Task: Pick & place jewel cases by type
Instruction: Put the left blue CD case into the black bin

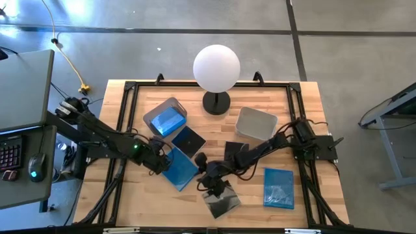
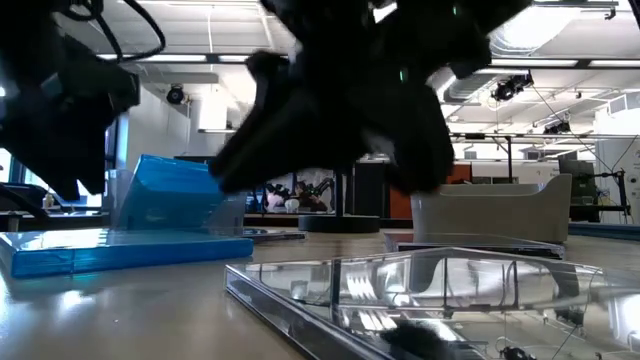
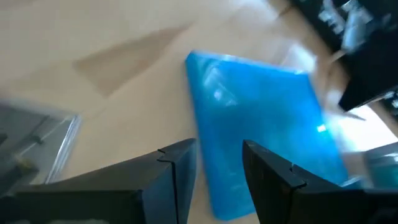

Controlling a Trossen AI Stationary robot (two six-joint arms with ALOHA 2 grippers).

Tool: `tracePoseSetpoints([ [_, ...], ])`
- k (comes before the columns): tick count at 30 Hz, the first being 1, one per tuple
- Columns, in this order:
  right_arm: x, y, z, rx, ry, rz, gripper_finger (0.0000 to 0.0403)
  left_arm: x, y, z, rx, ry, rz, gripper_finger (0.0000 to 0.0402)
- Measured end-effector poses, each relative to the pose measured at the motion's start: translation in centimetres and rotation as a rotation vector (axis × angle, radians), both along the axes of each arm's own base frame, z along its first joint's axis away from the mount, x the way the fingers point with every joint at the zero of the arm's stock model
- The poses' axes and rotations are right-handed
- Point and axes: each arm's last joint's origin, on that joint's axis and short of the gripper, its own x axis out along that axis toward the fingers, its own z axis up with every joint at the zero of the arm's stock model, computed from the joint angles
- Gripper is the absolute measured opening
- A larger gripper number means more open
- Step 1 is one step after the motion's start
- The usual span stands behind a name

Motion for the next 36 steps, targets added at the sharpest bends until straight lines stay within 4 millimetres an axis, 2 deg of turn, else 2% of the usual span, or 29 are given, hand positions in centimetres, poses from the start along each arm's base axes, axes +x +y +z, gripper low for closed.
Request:
tracePoseSetpoints([
  [5, 0.1, -0.2, -1.0, -0.020, 0.017, -0.006, 0.0124, -0.4, 0.0, -1.8, -0.048, -0.005, 0.002, 0.0241],
  [18, 0.5, -1.8, -1.3, -0.052, 0.028, -0.031, 0.0124, -0.6, 0.1, -2.0, -0.058, 0.013, -0.002, 0.0241],
  [25, 0.3, -1.0, -1.3, -0.159, 0.015, 0.065, 0.0124, 0.0, -0.2, -1.8, -0.092, -0.057, 0.000, 0.0241],
  [30, 0.0, -0.3, -1.4, -0.234, 0.009, 0.099, 0.0124, 0.8, -0.6, -1.5, -0.098, -0.131, -0.078, 0.0241],
  [36, -0.1, 0.1, -1.4, -0.287, 0.000, 0.123, 0.0124, 0.7, -0.6, -1.5, -0.090, -0.122, -0.089, 0.0241],
])
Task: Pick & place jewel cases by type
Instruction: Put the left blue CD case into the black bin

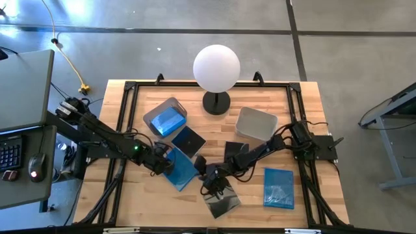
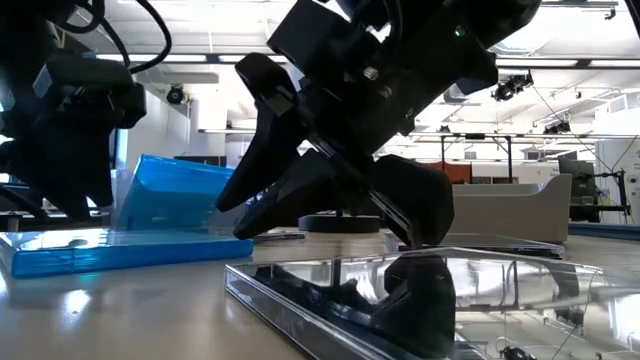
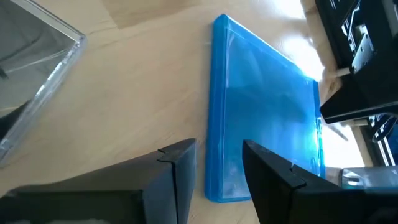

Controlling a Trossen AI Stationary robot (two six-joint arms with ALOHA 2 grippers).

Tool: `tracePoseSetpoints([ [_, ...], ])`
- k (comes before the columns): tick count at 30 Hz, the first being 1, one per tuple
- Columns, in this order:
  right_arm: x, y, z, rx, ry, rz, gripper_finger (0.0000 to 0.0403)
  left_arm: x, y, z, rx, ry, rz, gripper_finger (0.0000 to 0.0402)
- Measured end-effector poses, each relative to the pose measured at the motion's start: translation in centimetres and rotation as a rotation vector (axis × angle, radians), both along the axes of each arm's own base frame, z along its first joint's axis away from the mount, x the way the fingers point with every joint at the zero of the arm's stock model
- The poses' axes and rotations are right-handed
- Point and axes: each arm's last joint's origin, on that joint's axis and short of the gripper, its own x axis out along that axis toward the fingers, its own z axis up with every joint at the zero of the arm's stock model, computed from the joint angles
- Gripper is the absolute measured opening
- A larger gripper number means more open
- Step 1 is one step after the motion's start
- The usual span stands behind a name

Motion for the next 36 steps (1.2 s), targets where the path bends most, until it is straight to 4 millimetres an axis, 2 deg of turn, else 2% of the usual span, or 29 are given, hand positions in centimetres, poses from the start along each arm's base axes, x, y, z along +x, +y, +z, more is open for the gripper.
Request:
tracePoseSetpoints([
  [13, 0.0, 0.0, 0.0, 0.000, 0.002, 0.015, 0.0124, -1.0, 0.6, -0.4, 0.073, 0.100, 0.026, 0.0241],
  [21, 0.1, -0.1, -0.1, -0.006, 0.001, 0.006, 0.0124, -0.5, 0.3, -0.5, 0.049, 0.063, 0.030, 0.0241],
  [28, 0.4, -0.1, -1.9, -0.049, 0.001, -0.012, 0.0124, 0.0, 0.0, -1.8, 0.038, 0.122, 0.042, 0.0241],
  [34, 1.0, -0.1, -1.6, -0.062, -0.036, -0.092, 0.0124, 0.2, -0.2, -2.0, 0.015, 0.125, 0.039, 0.0241],
  [36, 1.1, -0.1, -1.5, -0.071, -0.022, -0.065, 0.0124, 0.4, -0.3, -2.0, 0.003, 0.104, 0.038, 0.0241],
])
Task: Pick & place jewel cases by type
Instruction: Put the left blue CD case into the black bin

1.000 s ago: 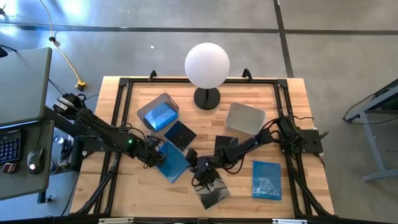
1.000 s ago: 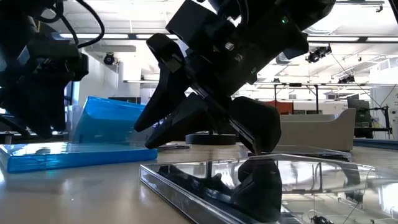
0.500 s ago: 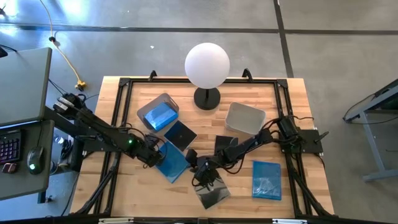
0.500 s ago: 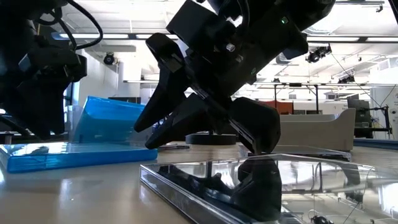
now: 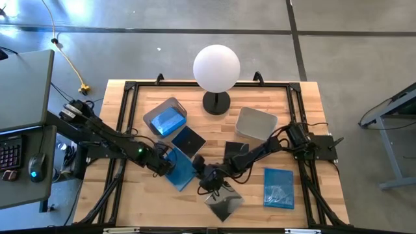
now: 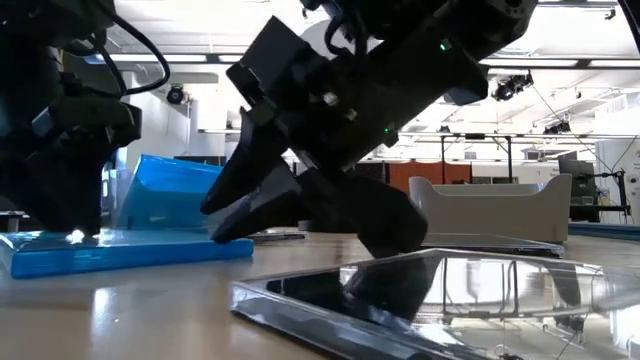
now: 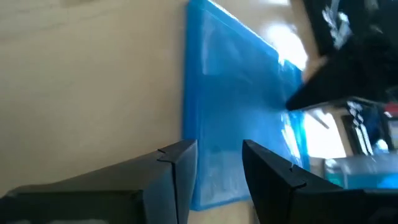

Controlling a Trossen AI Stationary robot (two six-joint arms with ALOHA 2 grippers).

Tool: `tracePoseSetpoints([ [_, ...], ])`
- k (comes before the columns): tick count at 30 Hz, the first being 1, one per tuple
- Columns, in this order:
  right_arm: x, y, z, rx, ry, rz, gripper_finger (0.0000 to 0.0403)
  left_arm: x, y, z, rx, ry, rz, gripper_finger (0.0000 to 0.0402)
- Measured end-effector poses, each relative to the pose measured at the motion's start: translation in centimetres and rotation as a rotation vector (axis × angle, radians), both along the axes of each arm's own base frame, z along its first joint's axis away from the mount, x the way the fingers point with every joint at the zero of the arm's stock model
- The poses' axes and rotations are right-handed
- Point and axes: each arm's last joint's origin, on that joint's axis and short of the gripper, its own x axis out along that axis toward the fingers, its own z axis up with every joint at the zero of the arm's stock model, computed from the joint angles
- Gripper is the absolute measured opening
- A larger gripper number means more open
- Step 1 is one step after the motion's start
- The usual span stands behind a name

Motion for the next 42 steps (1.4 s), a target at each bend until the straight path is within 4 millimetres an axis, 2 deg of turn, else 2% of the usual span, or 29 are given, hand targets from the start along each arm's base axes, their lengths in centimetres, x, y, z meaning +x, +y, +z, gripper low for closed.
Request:
tracePoseSetpoints([
  [4, -0.1, 0.3, -0.1, 0.026, 0.032, 0.087, 0.0124, 0.4, -0.2, 0.1, -0.027, -0.045, -0.002, 0.0241],
  [9, -0.3, 0.2, -0.4, 0.026, 0.074, 0.099, 0.0124, 0.6, -0.4, 0.2, -0.046, -0.061, 0.003, 0.0241],
  [12, -0.4, 0.1, -0.5, -0.028, 0.084, 0.093, 0.0124, 0.6, -0.4, 0.2, -0.056, -0.062, 0.005, 0.0241],
  [17, -0.3, 1.3, 0.2, -0.174, 0.073, 0.167, 0.0124, 0.6, -0.4, 0.2, -0.057, -0.059, 0.005, 0.0241],
  [21, 0.0, 1.8, 0.9, -0.183, 0.152, 0.225, 0.0124, 0.6, -0.4, 0.2, -0.059, -0.060, 0.008, 0.0241],
  [31, 0.5, 0.3, 1.1, -0.099, 0.207, 0.193, 0.0124, 1.1, -0.7, 0.4, -0.125, -0.108, 0.038, 0.0241],
  [42, 0.4, 0.0, 1.1, -0.086, 0.191, -0.053, 0.0124, 1.2, -0.8, 0.5, -0.155, -0.125, 0.054, 0.0241],
])
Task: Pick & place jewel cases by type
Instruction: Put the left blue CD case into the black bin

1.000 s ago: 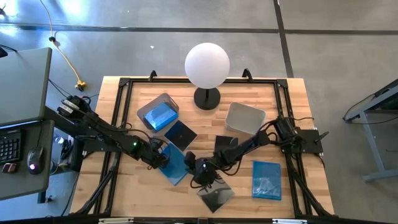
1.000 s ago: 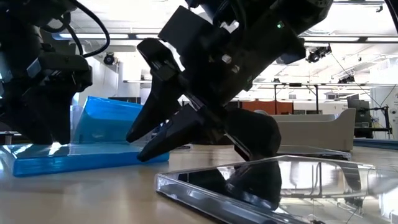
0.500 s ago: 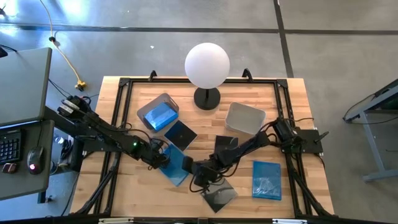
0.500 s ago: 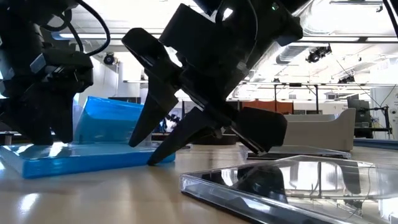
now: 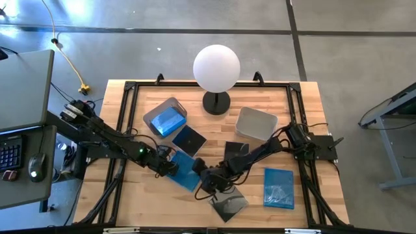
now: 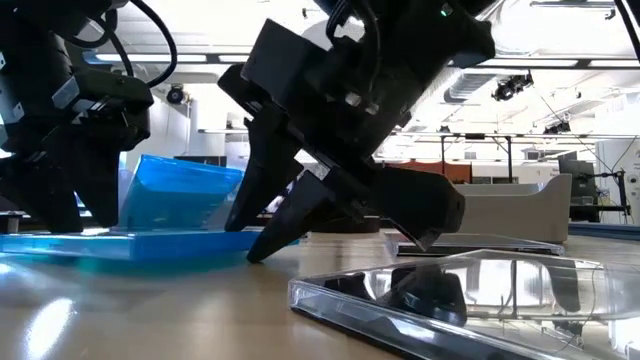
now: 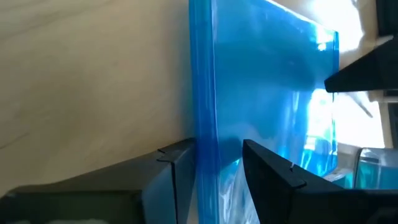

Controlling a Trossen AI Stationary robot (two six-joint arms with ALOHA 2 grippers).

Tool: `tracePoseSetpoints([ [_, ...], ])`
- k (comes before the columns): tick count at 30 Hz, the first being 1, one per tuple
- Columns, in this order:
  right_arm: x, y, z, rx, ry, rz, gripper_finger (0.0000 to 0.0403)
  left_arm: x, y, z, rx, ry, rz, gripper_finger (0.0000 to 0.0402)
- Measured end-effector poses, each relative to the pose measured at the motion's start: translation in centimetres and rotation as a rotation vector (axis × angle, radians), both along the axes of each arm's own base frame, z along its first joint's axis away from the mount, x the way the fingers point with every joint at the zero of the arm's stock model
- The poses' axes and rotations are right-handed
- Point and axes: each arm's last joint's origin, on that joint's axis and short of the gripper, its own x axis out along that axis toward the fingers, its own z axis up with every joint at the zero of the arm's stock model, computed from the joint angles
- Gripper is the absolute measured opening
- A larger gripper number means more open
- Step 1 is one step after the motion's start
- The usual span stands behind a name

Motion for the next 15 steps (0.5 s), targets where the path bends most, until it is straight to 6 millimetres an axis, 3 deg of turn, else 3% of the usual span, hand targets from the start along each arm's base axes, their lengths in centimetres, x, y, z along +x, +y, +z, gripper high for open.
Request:
tracePoseSetpoints([
  [15, -0.7, 2.6, 0.6, -0.281, -0.122, -0.068, 0.0124, 0.5, -0.7, 0.5, -0.151, -0.014, -0.048, 0.0241],
])
